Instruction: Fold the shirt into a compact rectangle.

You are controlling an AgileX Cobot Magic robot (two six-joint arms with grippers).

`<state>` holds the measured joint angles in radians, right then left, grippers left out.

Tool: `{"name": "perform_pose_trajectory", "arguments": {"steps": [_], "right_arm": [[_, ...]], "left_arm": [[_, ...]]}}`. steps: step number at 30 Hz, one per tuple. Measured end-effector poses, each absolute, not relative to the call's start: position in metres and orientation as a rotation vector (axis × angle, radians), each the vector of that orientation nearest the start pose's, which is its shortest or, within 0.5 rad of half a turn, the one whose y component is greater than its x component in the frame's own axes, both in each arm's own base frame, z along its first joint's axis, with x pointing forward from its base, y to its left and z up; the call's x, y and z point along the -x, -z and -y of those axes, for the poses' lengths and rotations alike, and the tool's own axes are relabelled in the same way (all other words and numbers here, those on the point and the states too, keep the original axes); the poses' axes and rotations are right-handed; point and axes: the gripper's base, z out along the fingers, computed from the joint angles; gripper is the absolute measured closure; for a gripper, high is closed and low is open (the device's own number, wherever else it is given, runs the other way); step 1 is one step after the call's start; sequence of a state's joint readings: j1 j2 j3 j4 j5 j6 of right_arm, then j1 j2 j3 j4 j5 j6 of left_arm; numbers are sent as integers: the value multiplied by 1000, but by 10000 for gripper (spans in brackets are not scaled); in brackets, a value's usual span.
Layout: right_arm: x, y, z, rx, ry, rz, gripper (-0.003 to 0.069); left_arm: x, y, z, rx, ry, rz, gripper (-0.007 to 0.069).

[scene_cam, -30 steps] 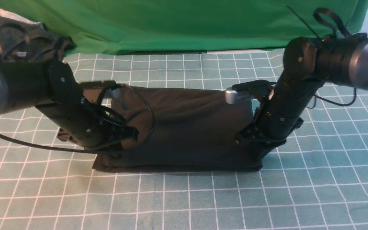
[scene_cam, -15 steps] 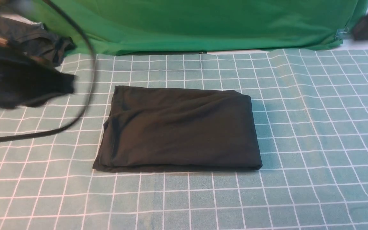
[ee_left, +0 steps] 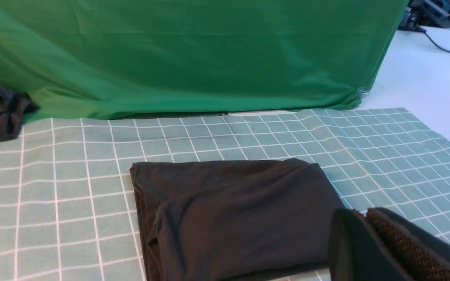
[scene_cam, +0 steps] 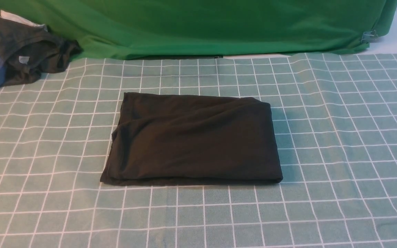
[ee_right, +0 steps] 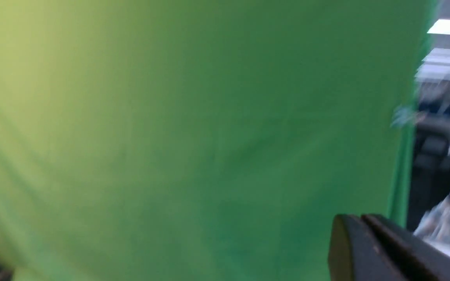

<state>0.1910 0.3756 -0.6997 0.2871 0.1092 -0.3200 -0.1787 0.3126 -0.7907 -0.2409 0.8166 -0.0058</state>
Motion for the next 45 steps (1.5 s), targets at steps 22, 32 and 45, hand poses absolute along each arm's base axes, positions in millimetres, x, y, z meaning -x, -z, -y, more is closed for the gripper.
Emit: {"name": "perform_pose_trajectory", "arguments": {"steps": [22,32,45], "right_arm": [[-29,-351,-1,79,-107,-1037,562],[-29,-351,-1,79,-107,-1037,545],[-29,-351,-1,80,-107,-1038,520]], "left_arm": [[-38,-347,22,-15,512,-1700,613],[-38,-347,22,-15,512,-1699,613],[-45,-319,14,-123,264,-1576,613]]}}
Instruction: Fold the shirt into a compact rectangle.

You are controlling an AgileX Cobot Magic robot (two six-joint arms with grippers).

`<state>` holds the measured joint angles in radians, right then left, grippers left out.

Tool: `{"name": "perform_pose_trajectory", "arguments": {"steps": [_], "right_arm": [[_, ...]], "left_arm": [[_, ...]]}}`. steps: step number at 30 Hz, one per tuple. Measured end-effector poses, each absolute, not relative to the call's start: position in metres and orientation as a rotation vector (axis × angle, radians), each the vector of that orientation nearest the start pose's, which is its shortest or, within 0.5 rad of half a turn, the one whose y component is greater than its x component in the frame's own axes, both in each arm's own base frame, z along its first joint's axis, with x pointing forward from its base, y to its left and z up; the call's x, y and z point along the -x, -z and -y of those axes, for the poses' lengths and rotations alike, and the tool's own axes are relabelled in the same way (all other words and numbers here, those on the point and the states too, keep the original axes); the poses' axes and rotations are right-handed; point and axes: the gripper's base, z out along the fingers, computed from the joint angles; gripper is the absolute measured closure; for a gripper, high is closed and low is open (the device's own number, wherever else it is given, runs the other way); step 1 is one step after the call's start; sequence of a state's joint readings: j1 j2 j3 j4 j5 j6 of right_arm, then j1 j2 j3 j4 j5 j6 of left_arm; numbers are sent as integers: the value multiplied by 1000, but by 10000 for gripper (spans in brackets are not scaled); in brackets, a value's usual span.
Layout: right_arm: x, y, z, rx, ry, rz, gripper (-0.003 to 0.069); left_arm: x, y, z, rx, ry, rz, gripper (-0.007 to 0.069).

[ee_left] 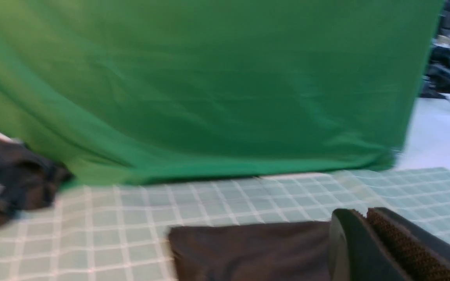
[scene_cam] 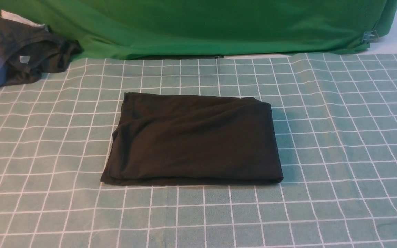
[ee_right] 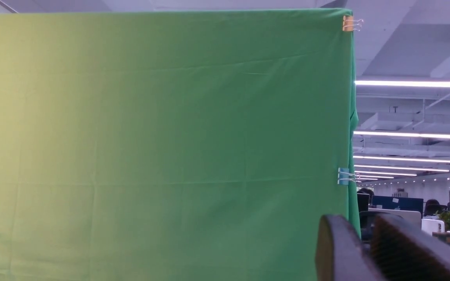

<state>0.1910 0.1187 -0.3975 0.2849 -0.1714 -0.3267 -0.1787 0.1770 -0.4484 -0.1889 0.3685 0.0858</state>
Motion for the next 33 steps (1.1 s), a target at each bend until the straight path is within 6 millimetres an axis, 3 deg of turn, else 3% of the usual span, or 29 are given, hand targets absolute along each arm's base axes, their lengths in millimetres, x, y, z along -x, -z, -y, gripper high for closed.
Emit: {"name": "perform_pose_trajectory", "arguments": {"steps": [1,4,10,19,33], "right_arm": [[-29,-351,-1,80,-107,-1038,520],[-29,-351,-1,80,-107,-1038,510],[-29,-351,-1,80,-107,-1038,502],[-29,-351,-1,80,-108,-1040,486],[-29,-351,-1,80,-108,-1041,459]], "left_arm": [[-44,-318,14,-122,259,-1561,613],[-42,-275,10,-154,171,-1544,613],[-52,-218,7,-148,67,-1619,613],[-56,-195,0,-14,-21,-1674,613],[-56,-191,1,5,6,-1713,613]]}}
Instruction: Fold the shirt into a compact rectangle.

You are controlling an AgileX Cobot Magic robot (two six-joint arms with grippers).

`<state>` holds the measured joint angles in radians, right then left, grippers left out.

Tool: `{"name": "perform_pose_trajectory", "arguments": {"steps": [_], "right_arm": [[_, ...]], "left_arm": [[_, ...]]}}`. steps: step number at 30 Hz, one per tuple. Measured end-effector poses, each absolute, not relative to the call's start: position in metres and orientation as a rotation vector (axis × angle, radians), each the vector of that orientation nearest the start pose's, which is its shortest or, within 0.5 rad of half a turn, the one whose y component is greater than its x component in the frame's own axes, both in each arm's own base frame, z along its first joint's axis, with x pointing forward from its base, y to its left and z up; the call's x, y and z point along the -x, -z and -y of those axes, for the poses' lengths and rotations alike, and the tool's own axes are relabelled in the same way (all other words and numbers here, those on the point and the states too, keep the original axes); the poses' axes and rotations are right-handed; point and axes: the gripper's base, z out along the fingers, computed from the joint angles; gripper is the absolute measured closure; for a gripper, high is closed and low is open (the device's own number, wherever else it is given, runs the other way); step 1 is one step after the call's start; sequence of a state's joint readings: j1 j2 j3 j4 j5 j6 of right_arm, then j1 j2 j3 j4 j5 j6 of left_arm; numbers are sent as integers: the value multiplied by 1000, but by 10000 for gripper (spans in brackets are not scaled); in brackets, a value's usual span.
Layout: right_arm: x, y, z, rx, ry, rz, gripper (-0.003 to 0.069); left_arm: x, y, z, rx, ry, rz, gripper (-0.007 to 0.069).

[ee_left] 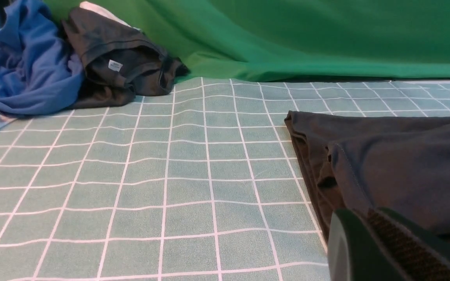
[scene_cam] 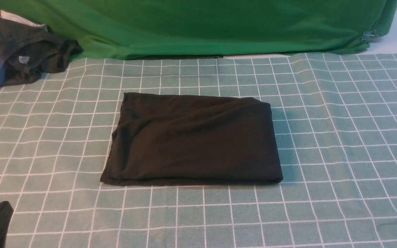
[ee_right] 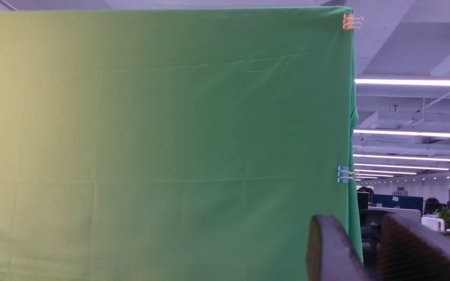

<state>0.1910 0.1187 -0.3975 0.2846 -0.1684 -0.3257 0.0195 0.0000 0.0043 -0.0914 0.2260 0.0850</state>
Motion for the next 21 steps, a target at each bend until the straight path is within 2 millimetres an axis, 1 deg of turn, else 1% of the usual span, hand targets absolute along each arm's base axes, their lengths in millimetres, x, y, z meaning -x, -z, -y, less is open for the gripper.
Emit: {"name": "perform_pose_trajectory", "arguments": {"steps": [6,21], "right_arm": [[-29,-351,-1,80,-108,-1041,452],[-29,-351,-1,86,-98,-1040,424]], "left_arm": [[-56,-191,0,-18,-25,-1714,612],[-56,-191,0,-19,-26,-1714,612]]}}
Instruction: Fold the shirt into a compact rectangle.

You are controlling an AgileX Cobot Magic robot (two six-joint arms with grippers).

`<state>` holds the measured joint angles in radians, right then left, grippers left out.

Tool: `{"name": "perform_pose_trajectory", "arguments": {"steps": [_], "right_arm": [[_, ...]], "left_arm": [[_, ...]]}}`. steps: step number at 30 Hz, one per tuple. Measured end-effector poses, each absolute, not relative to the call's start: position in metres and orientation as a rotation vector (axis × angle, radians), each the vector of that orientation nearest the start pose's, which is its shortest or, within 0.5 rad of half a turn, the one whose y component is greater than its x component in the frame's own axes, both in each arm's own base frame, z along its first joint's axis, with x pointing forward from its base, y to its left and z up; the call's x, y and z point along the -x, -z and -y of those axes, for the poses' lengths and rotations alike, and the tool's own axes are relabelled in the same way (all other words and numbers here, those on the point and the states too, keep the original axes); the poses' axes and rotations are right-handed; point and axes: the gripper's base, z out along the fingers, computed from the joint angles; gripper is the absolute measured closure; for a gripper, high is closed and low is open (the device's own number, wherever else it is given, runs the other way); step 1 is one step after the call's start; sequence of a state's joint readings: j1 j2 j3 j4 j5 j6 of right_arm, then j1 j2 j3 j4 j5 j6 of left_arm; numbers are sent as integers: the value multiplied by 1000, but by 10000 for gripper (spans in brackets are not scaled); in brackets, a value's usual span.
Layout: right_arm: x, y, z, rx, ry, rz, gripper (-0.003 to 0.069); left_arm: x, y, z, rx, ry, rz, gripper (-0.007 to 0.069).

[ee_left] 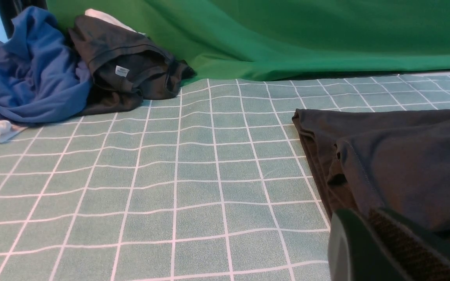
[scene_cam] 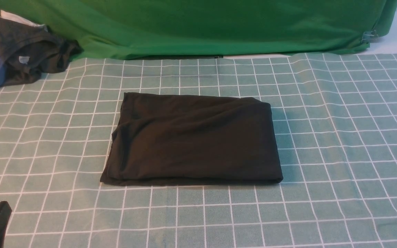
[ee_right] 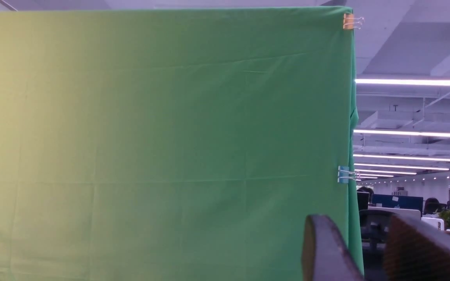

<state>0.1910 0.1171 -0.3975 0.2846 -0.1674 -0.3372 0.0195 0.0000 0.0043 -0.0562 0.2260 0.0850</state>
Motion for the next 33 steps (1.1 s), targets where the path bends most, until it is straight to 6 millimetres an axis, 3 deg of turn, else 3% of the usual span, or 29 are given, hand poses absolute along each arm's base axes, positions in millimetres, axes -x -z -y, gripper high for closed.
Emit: {"name": "perform_pose_trajectory", "arguments": {"steps": [4,10,17,19,33], "right_arm": [[-26,-344,-3,157,-31,-1090,423],[-37,-309,-9,299,63,-1374,421],[-60,-210,-7,217,57,-1713,420],[-59,-191,-6,146,1,-1756,420],[-55,-186,-6,100,-30,-1749,420]], "left_arm": [[-56,-191,0,-19,-26,-1714,612],[-56,-191,0,-19,-27,-1714,612],[-56,-191,0,-20,-28,-1714,612],[-56,-191,0,-21,-29,-1714,612],[-56,-191,0,-23,-32,-1715,612]]}}
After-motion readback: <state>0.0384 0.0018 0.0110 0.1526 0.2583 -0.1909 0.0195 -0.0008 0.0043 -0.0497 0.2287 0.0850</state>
